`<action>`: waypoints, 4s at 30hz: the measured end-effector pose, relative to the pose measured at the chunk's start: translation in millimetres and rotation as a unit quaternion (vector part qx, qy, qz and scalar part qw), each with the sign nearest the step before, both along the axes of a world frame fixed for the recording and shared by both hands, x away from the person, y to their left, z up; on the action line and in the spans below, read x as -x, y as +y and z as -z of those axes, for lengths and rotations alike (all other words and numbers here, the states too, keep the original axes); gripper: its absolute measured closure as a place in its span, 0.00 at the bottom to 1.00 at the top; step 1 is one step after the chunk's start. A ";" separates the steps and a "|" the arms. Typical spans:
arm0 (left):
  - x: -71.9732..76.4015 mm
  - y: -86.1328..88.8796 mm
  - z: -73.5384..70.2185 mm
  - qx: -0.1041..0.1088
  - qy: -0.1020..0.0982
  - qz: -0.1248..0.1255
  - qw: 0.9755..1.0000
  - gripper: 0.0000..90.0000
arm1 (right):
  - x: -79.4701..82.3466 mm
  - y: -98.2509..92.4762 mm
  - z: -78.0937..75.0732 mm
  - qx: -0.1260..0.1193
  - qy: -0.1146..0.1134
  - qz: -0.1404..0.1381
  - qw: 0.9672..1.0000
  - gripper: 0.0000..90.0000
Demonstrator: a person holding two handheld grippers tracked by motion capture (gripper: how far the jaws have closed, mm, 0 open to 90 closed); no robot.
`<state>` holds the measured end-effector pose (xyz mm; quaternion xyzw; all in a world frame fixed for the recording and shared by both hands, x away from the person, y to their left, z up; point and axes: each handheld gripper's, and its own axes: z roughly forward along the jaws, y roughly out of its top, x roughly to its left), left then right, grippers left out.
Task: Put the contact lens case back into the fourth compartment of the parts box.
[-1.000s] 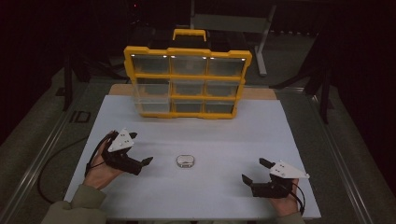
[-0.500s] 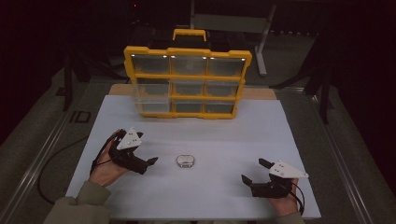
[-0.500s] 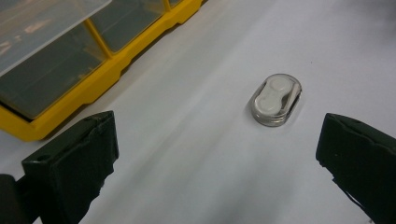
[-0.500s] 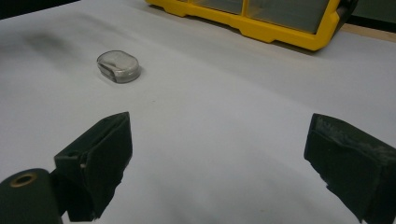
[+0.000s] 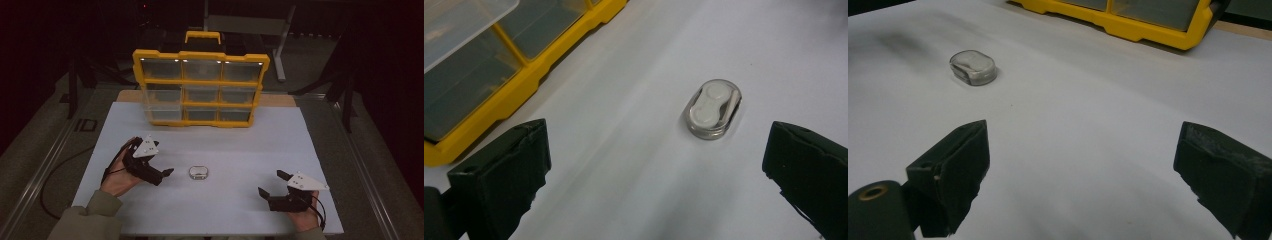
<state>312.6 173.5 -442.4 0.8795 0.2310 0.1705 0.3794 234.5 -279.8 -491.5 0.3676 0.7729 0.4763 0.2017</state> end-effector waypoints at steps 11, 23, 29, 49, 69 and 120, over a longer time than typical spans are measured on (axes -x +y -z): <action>-5.8 -15.7 4.4 -0.007 0.007 0.016 1.000 0.00 | 0.1 -0.4 0.1 0.000 0.001 0.000 1.000 0.08; -12.7 -28.2 9.0 -0.013 0.018 0.031 0.999 0.00 | 0.1 0.1 0.5 0.002 0.001 -0.001 1.000 0.08; -18.2 -36.1 13.4 -0.015 0.031 0.044 0.998 0.00 | -0.2 0.4 1.1 0.003 0.001 -0.003 1.000 0.08; -27.1 -58.4 26.0 -0.038 0.054 0.074 0.995 0.00 | 0.0 1.3 1.6 0.003 0.003 -0.004 1.000 0.08; -40.9 -72.6 36.5 -0.058 0.098 0.091 0.989 0.04 | 0.1 1.6 2.0 0.007 0.003 -0.004 1.000 0.08; -49.8 -100.8 60.0 -0.131 0.148 0.168 0.966 0.55 | -1.3 1.2 4.1 0.008 0.008 -0.009 1.000 0.08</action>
